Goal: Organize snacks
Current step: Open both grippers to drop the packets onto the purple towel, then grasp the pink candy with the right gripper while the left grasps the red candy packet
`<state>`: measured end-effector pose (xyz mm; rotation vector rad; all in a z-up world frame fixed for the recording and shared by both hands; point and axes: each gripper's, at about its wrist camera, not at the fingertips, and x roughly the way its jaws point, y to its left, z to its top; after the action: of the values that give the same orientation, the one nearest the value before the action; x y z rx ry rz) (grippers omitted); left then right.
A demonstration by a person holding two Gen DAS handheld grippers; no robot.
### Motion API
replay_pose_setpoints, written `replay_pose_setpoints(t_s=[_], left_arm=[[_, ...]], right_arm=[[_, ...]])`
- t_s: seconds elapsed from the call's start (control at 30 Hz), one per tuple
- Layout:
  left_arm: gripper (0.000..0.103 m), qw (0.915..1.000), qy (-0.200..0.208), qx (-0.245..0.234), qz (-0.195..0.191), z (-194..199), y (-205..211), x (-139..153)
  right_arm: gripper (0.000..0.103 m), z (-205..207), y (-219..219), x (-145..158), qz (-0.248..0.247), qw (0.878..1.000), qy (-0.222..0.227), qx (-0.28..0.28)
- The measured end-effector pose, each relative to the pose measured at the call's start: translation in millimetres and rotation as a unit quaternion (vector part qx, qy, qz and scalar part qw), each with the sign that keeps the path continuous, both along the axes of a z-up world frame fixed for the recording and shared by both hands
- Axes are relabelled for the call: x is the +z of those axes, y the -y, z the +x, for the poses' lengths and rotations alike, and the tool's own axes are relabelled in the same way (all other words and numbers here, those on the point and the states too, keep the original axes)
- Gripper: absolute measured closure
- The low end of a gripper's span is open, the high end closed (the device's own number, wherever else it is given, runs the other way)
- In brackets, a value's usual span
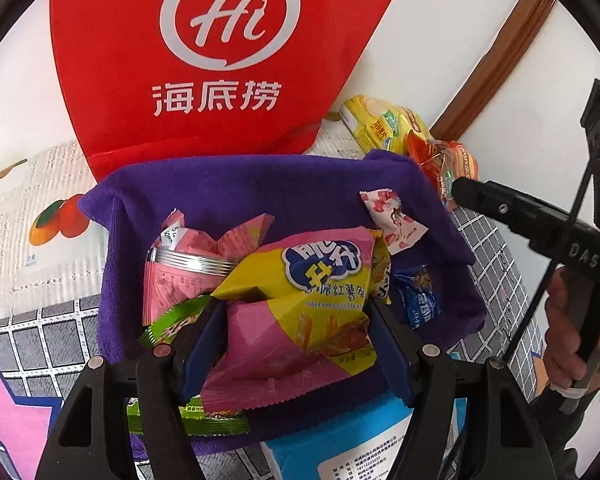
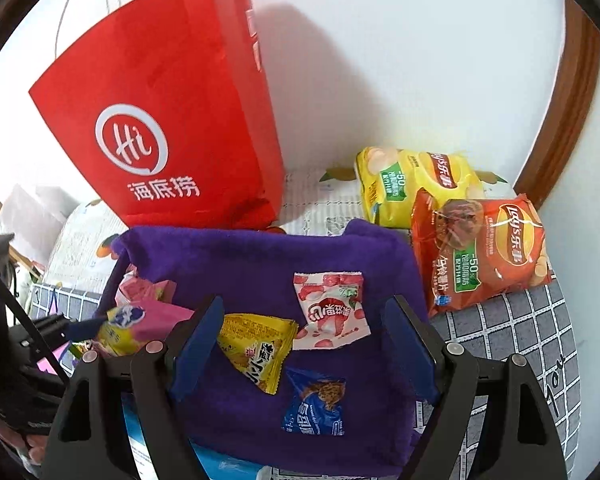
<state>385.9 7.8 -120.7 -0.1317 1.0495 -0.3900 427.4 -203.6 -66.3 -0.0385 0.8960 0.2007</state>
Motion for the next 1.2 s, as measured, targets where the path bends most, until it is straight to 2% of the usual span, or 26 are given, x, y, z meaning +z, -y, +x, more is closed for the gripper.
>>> replay_pose_setpoints(t_s=[0.33, 0.53, 0.77, 1.03, 1.2], left_arm=[[0.031, 0.9998, -0.019, 0.0, 0.001, 4.6, 6.2, -2.2], [0.02, 1.0, -0.001, 0.005, -0.008, -4.3, 3.5, 14.6], [0.017, 0.9996, 0.018, -0.008, -0.022, -21.9, 9.2, 40.1], [0.017, 0.9982, 0.059, -0.003, 0.0, -59.0, 8.3, 71.8], [0.018, 0.9979, 0.063, -0.001, 0.015, -92.5, -5.2, 70.4]], right_arm=[[0.021, -6.0, -1.1, 7.9, 0.01, 1.0, 0.007, -0.001], [0.021, -22.5, 4.6, 13.7, 0.041, 0.999, 0.013, -0.013], [0.021, -60.3, 23.0, 29.3, 0.084, 0.996, 0.017, -0.032], [0.021, -123.2, 26.2, 41.7, 0.067, 0.996, 0.026, -0.044], [0.022, -157.8, 19.9, 26.5, 0.054, 0.997, 0.018, -0.045]])
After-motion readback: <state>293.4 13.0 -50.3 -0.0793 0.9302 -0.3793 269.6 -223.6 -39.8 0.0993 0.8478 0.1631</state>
